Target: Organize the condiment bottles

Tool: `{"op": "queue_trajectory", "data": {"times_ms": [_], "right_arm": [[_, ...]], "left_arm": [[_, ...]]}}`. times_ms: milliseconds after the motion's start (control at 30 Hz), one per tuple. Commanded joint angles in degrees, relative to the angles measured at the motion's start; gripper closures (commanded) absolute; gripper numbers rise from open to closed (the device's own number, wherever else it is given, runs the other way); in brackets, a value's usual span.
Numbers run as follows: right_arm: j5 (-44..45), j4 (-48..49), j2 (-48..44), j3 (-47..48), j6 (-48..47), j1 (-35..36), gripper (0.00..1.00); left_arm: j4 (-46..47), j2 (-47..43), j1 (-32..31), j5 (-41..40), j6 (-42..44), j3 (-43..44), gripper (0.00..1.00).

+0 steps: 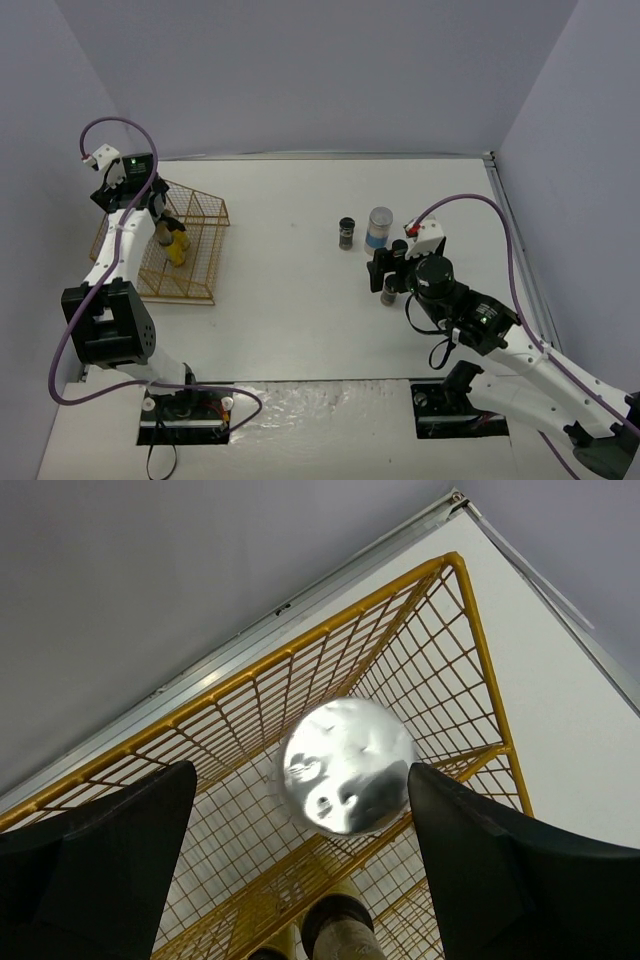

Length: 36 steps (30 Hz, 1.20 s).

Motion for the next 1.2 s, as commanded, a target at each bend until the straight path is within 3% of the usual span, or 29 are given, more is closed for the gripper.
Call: {"op": "queue_trajectory", "data": {"times_ms": [0,233,433,633,733,833,900,1033,1167], "right_arm": [[0.2,3.6,-0.3,0.1,0.5,-0.4,0.0],[1.1,3.7,0.7,1.3,1.0,-0.4,0.0],[4.4,4.3,6.8,4.5,1.7,-1.1,0.0],[-6.6,8.5,17.9,7.5,1.5,-12.6,0.0],[-6.4,12.2,22.4,8.9,0.4,-14.9,0.0],[-8.4,14.5,29.5,12.0,-0.8,-17.5,0.0],[-9.0,15.9,33.8,13.7,-1.3,-18.6,0.0],[-10.0,19.4,38.4,15.5,-3.1,-20.4,0.01],[-9.8,20.8,42.0,16.6,-4.1,-21.2,0.07]], "left_arm": [[1.7,-0.4,0.2,-0.2,-0.2,1.8,0.15],[0.0,-1.6,0.3,2.8,-0.4,3.0,0.13],[-6.6,-3.8,0.1,9.2,0.2,7.3,0.03],[-12.1,-11.2,-0.1,21.3,4.6,10.6,0.03],[-14.1,-14.7,-0.3,29.4,9.4,9.9,0.03],[-14.9,-19.2,-1.4,41.8,13.6,5.1,0.03],[-13.3,-23.7,-3.5,45.9,15.5,0.4,0.03],[-10.2,-29.8,-15.2,44.6,23.2,-11.3,0.03],[-9.9,-33.9,-20.2,44.1,26.5,-18.2,0.03]]}}
